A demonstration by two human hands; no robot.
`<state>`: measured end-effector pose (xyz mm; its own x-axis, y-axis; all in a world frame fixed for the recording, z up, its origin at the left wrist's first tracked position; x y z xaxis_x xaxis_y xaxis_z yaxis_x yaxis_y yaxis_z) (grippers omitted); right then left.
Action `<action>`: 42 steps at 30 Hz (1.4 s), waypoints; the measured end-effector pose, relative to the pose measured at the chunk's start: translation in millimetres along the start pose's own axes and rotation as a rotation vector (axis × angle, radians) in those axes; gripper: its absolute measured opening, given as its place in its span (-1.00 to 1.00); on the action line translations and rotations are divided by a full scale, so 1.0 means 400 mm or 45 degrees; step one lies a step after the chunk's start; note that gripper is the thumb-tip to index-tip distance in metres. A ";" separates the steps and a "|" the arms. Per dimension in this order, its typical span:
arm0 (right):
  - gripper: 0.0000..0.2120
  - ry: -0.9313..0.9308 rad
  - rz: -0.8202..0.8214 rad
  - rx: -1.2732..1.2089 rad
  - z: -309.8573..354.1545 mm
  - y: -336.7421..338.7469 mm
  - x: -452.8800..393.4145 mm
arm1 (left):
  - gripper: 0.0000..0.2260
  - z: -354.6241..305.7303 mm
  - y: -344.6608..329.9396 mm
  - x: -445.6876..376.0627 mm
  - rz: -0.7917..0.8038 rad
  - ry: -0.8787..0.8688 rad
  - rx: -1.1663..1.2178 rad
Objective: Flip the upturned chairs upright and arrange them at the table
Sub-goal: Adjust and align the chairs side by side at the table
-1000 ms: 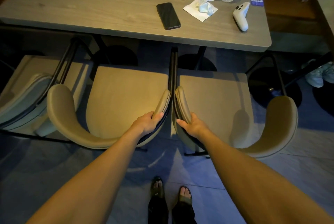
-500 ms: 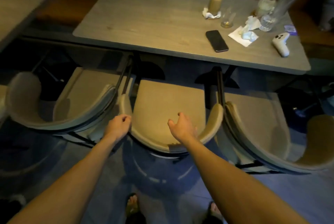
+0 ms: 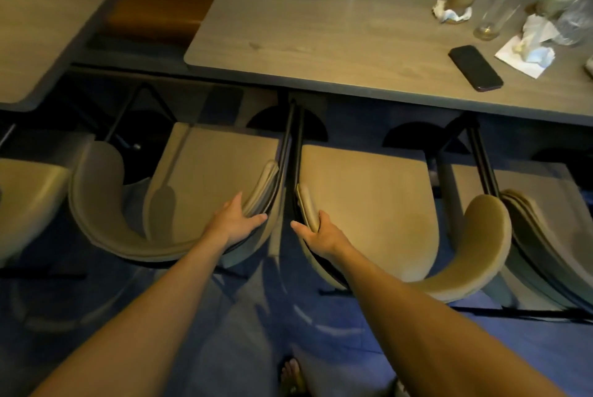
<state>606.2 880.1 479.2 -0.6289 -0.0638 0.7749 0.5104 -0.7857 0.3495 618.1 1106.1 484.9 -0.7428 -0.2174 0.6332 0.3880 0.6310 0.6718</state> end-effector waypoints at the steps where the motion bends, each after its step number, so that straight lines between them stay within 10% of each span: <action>1: -0.12 -0.033 -0.003 0.005 -0.002 -0.002 -0.012 | -0.14 -0.008 -0.017 -0.016 0.057 -0.009 0.073; 14: -0.30 -0.090 -0.157 0.108 -0.027 0.005 -0.043 | -0.46 -0.015 -0.053 -0.078 0.026 0.038 -0.049; 42: -0.31 -0.062 -0.206 0.125 -0.027 -0.001 -0.059 | -0.45 -0.057 -0.108 -0.015 0.034 0.062 -0.144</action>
<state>614.6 875.1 455.0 -0.6792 0.0901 0.7284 0.4612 -0.7196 0.5191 618.1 1063.1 461.0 -0.7051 -0.2392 0.6675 0.4685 0.5495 0.6918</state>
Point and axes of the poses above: each hand's wrist, its own x-axis away from the middle knuckle, its own y-axis out of the back of the hand, z = x × y, the point moved 9 cm from there along -x, towards the middle knuckle, and after that the axes turned 7 degrees about -x, right-handed, at the moved point
